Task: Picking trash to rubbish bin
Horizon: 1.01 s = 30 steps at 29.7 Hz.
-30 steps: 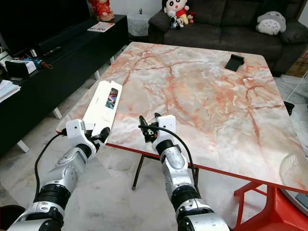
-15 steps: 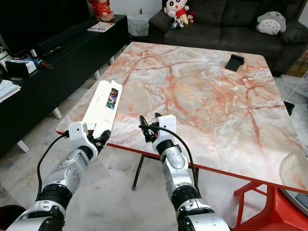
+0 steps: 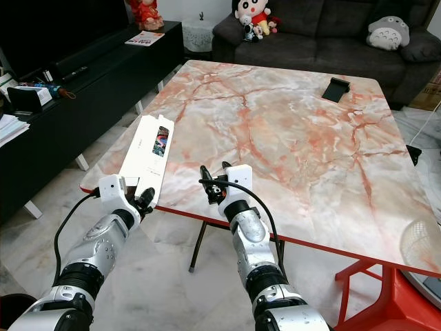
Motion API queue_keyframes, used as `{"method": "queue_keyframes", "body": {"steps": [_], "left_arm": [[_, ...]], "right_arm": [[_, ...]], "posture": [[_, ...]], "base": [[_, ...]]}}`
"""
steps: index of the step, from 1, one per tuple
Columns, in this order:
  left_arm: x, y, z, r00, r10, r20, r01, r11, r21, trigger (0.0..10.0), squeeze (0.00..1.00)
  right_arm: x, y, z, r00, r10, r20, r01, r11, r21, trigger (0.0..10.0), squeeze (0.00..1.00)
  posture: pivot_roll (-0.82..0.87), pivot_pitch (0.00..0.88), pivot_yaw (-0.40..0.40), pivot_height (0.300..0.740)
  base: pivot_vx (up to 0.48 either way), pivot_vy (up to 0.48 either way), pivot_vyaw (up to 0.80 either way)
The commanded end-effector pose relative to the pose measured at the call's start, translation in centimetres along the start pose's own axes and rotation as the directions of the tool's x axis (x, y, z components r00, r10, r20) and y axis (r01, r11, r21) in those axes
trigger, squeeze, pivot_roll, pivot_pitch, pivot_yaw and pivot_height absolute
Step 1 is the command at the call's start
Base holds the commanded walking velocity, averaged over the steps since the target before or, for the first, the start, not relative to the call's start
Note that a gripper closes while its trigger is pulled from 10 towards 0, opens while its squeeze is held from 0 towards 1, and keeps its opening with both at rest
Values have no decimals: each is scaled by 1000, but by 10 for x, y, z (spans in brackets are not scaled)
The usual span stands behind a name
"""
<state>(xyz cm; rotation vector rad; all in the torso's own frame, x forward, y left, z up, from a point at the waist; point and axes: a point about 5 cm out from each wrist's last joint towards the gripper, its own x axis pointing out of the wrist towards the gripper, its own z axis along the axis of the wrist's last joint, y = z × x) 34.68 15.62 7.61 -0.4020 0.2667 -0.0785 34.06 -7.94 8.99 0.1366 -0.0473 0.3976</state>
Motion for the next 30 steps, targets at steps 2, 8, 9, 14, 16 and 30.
{"method": "queue_keyframes", "body": {"steps": [2, 8, 9, 14, 16, 30], "left_arm": [[2, -2, 3, 1000, -8, 9, 8, 1000, -1, 0, 0], [2, -2, 3, 1000, -10, 13, 10, 1000, -3, 0, 0], [2, -2, 3, 1000, -11, 14, 11, 1000, -3, 0, 0], [1, 0, 7, 999, -6, 32, 5, 1000, 31, 0, 0], [1, 2, 8, 999, 0, 32, -4, 992, 129, 0, 0], [-6, 13, 9, 996, 47, 71, -78, 828, 556, 10000, 0]], "right_arm": [[2, 2, 2, 1000, 2, 7, -2, 1000, 2, 10000, 0], [2, 1, 2, 1000, -5, 11, 5, 1000, 5, 10000, 0], [2, 1, 2, 1000, -5, 11, 5, 1000, 5, 10000, 0], [1, 1, 1, 1000, -11, 7, 11, 1000, 7, 10000, 0], [0, 1, 0, 1000, -13, 3, 13, 1000, 7, 10000, 0], [0, 5, -3, 1000, -10, -11, 11, 1000, 11, 10000, 0]], "posture": [[-30, 0, -9, 740], [-30, 0, -5, 740], [-30, 0, -5, 740], [-32, 0, 4, 740], [-31, 0, 5, 740], [-22, 0, 15, 740]], "base": [[0, 0, 0], [0, 0, 0], [0, 0, 0], [0, 0, 0], [0, 0, 0], [0, 0, 0]]}}
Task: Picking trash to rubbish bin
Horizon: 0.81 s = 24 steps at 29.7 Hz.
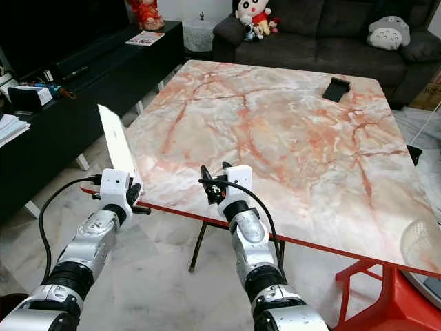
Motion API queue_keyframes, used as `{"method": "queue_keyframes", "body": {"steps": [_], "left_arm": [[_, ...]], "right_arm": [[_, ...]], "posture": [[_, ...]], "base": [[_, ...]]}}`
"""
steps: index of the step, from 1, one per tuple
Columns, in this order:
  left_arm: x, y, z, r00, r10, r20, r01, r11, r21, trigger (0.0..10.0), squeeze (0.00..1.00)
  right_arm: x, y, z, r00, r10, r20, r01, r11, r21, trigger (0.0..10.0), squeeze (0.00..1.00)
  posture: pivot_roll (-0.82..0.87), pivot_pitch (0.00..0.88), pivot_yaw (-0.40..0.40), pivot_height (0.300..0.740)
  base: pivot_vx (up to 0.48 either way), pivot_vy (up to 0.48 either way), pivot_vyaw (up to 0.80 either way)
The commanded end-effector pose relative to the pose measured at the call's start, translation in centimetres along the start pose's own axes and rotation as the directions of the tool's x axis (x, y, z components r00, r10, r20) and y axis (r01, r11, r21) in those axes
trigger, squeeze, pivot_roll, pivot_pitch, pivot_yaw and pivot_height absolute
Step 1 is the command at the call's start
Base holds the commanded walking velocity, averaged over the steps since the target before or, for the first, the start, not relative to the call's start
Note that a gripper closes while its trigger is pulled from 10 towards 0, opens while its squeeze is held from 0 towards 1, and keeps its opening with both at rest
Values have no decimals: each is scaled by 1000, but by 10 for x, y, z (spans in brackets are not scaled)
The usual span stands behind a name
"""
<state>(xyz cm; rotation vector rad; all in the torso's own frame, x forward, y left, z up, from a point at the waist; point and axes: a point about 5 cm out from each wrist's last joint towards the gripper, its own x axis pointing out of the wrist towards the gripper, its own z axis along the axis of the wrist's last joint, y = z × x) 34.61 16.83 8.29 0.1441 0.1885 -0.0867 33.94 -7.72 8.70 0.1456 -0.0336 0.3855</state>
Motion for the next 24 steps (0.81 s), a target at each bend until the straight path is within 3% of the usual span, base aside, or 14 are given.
{"method": "queue_keyframes", "body": {"steps": [1, 4, 13, 24], "left_arm": [[-3, 5, -4, 1000, 21, -2, -21, 997, 69, 10000, 0], [-5, 9, -4, 998, 49, 31, -54, 985, 165, 10000, 0], [-9, 20, -9, 994, 102, 40, -109, 966, 234, 10000, 0], [-14, 22, 0, 979, 142, 147, -156, 984, 85, 10000, 0]], "right_arm": [[1, 3, -1, 1000, 2, -2, -2, 1000, 1, 10000, 0], [0, 1, -3, 1000, -9, -14, 9, 1000, 11, 10000, 0], [-6, -6, -14, 996, -69, -64, 73, 996, 56, 10000, 0], [-8, -13, -12, 992, -119, -50, 121, 991, 52, 10000, 0]], "posture": [[-22, 0, 16, 740], [-22, 0, 16, 740], [-19, 0, 31, 740], [-23, 0, 29, 740]], "base": [[0, 0, 0], [0, 0, 0], [0, 0, 0], [0, 0, 0]]}}
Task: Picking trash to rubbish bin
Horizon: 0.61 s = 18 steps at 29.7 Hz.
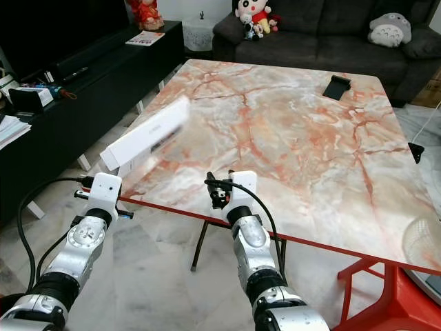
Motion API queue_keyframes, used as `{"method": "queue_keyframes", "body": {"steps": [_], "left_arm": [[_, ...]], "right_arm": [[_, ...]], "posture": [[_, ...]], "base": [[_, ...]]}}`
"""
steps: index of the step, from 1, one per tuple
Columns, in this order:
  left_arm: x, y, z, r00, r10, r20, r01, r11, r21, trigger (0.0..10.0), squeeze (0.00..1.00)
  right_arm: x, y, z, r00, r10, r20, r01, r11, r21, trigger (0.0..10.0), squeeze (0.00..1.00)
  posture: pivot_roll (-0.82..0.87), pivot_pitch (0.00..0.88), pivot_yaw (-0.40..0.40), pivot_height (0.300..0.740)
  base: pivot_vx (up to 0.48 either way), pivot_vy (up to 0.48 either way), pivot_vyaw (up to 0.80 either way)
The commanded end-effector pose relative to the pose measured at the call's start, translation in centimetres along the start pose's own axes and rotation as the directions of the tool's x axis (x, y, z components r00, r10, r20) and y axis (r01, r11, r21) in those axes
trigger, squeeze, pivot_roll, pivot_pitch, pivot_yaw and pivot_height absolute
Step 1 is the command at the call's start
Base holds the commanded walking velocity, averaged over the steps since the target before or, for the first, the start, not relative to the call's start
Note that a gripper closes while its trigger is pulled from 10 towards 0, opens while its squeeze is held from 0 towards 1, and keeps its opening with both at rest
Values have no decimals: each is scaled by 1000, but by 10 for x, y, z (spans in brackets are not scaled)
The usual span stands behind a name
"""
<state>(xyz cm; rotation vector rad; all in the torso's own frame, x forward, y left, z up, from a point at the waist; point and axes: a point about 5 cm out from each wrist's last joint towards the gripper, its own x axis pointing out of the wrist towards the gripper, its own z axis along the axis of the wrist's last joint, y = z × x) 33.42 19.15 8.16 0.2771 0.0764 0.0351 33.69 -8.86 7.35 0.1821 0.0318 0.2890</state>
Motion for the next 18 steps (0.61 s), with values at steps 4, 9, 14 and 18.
{"method": "queue_keyframes", "body": {"steps": [4, 9, 14, 18], "left_arm": [[0, -1, 9, 998, 18, 65, -13, 998, -66, 10000, 0], [-1, -10, 13, 995, 15, 96, -2, 992, -127, 10000, 0], [0, -13, 16, 994, 6, 108, 9, 990, -141, 10000, 0], [1, -12, 17, 993, 5, 115, 12, 989, -148, 10000, 0]], "right_arm": [[0, -4, 3, 999, -32, 18, 32, 999, 9, 10000, 0], [3, -6, 8, 998, -45, 37, 45, 999, 7, 10000, 0], [4, -6, 11, 998, -47, 50, 47, 999, 5, 10000, 0], [4, -7, 11, 997, -50, 53, 49, 999, 7, 10000, 0]], "posture": [[-23, 0, 29, 740], [-27, 0, 24, 740], [-31, 0, 26, 740], [-29, 0, 27, 740]], "base": [[0, 0, 0], [0, 0, 0], [0, 0, 0], [0, 0, 0]]}}
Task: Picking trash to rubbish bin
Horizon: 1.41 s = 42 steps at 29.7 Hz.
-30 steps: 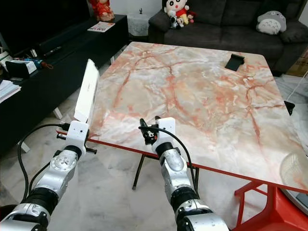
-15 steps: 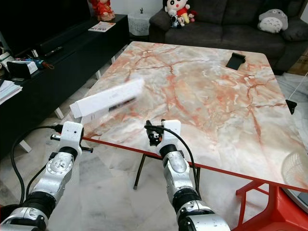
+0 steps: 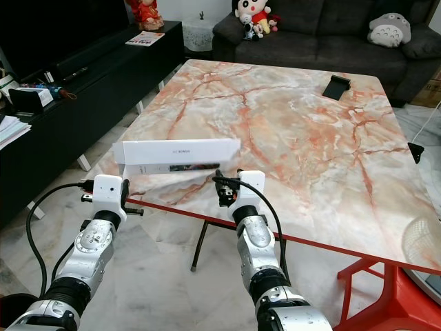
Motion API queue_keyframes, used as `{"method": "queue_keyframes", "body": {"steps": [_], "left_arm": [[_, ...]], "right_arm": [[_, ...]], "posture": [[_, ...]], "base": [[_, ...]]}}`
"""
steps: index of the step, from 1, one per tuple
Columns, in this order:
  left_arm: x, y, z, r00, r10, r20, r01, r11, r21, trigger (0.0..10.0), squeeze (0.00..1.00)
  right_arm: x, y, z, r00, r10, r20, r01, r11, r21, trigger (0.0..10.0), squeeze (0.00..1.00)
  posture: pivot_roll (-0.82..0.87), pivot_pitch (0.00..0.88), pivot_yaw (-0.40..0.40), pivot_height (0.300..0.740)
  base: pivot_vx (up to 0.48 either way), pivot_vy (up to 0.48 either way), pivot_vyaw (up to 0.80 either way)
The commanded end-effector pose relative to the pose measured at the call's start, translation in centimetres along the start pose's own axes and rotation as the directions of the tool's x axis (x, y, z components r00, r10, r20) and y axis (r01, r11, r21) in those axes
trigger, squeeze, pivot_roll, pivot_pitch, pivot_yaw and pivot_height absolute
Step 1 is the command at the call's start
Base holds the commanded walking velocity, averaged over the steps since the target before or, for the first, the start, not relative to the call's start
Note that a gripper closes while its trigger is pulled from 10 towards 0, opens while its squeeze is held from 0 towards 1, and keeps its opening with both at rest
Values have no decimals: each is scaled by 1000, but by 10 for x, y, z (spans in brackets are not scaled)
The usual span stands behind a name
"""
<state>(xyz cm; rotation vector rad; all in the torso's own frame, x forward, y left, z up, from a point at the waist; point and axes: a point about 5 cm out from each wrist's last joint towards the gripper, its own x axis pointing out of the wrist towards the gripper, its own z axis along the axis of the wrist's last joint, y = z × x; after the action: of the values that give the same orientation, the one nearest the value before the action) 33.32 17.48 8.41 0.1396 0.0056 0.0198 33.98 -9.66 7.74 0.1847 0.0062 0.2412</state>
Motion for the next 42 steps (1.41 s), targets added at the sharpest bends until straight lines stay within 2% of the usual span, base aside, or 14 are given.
{"method": "queue_keyframes", "body": {"steps": [1, 9, 42], "left_arm": [[3, 2, 10, 999, 5, 48, -5, 1000, -13, 10000, 0], [3, 1, 11, 998, 9, 60, -7, 999, -37, 10000, 0], [4, 0, 13, 997, 14, 71, -10, 998, -56, 10000, 0]], "right_arm": [[4, 1, 6, 1000, -5, 24, 5, 1000, 7, 10000, 0], [3, 0, 5, 1000, -19, 23, 19, 1000, 7, 10000, 0], [2, -8, 6, 999, -37, 22, 38, 999, -7, 10000, 0]], "posture": [[-29, 0, 27, 740], [-29, 0, 25, 740], [-37, 0, 21, 740]], "base": [[0, 0, 0], [0, 0, 0], [-321, 0, 0]]}}
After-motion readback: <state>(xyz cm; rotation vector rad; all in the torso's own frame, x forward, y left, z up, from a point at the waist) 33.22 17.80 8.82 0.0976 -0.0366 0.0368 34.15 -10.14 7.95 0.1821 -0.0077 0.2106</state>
